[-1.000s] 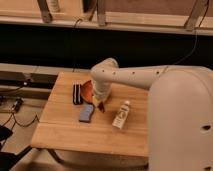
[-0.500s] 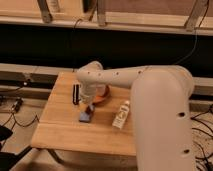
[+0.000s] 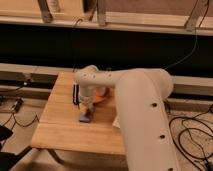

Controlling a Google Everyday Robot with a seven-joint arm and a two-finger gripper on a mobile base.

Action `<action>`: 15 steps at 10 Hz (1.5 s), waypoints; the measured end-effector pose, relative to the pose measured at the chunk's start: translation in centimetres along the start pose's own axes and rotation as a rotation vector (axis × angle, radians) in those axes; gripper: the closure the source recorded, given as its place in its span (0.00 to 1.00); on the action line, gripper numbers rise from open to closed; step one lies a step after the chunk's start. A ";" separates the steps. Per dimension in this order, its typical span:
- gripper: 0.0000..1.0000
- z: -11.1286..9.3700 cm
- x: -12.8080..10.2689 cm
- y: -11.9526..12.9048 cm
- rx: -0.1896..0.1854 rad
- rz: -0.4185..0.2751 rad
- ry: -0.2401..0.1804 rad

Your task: Place the pepper on the white sponge

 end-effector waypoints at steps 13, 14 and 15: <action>0.20 0.1 0.1 -0.1 -0.001 0.004 0.002; 0.20 0.1 0.1 -0.1 -0.001 0.004 0.001; 0.20 0.1 0.1 -0.1 -0.002 0.004 0.002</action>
